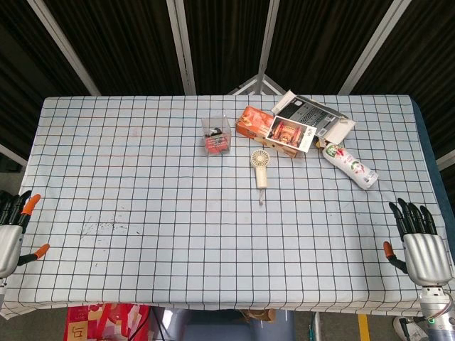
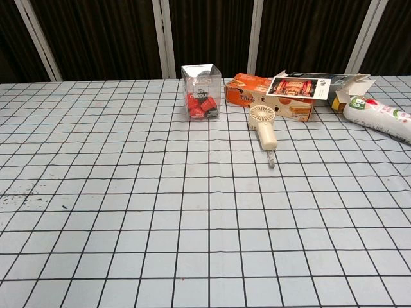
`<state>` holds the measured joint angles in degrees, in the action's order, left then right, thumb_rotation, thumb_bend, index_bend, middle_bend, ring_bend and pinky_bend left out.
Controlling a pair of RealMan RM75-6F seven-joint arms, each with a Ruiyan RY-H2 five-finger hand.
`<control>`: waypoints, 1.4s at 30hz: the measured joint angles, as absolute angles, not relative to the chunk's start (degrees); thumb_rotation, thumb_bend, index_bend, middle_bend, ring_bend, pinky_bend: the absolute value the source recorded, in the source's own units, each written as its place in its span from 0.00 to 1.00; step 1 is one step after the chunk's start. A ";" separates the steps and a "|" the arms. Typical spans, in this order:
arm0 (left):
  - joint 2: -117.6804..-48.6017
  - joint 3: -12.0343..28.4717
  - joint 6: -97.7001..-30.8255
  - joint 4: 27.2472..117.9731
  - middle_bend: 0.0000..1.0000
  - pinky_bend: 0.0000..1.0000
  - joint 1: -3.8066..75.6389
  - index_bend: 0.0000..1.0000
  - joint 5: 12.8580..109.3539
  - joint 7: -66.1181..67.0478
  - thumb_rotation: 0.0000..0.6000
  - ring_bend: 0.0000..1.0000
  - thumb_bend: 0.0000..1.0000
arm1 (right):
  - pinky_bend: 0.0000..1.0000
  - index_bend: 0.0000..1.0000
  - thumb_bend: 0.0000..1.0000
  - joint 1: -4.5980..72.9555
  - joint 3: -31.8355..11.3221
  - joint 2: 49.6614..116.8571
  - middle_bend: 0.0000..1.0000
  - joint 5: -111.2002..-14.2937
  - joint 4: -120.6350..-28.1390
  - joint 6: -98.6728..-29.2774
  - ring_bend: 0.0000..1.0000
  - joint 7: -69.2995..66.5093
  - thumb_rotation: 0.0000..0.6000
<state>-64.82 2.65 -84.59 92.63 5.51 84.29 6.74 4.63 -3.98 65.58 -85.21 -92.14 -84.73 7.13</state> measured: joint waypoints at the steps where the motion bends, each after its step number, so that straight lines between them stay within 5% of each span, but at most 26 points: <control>1: -64.81 2.65 -84.60 92.62 0.00 0.00 5.51 0.00 84.31 6.74 1.00 0.00 0.05 | 0.00 0.00 0.41 4.63 -3.98 65.58 0.00 -85.19 -92.16 -84.73 0.00 7.11 1.00; 24: -64.25 2.40 -85.10 93.48 0.00 0.00 5.03 0.00 84.54 5.89 1.00 0.00 0.05 | 0.03 0.00 0.41 4.86 -3.74 65.25 0.00 -85.72 -93.19 -84.20 0.01 5.09 1.00; 27: -64.20 2.33 -85.20 93.42 0.00 0.00 5.03 0.00 84.86 5.73 1.00 0.00 0.05 | 0.28 0.00 0.41 5.46 -3.94 65.05 0.11 -86.16 -93.30 -83.69 0.19 3.54 1.00; 29: -64.14 2.27 -85.06 93.44 0.00 0.00 5.06 0.00 84.90 5.51 1.00 0.00 0.05 | 0.53 0.00 0.41 6.15 -4.33 64.90 0.36 -86.22 -93.38 -83.05 0.46 2.41 1.00; 32: -63.99 2.26 -84.95 93.52 0.00 0.00 5.13 0.00 85.00 5.03 1.00 0.00 0.05 | 0.71 0.00 0.41 7.84 -5.50 64.71 0.59 -85.81 -93.71 -81.22 0.69 0.67 1.00; 36: -63.90 2.26 -84.69 93.48 0.00 0.00 5.28 0.00 85.09 4.77 1.00 0.00 0.05 | 0.83 0.00 0.51 11.44 -7.52 64.53 0.77 -84.31 -94.82 -76.60 0.85 0.51 1.00; 42: -63.69 2.21 -83.83 93.66 0.00 0.00 5.54 0.00 84.73 4.61 1.00 0.00 0.05 | 0.86 0.00 0.64 19.04 -11.36 65.93 0.82 -80.50 -96.92 -67.95 0.90 4.48 1.00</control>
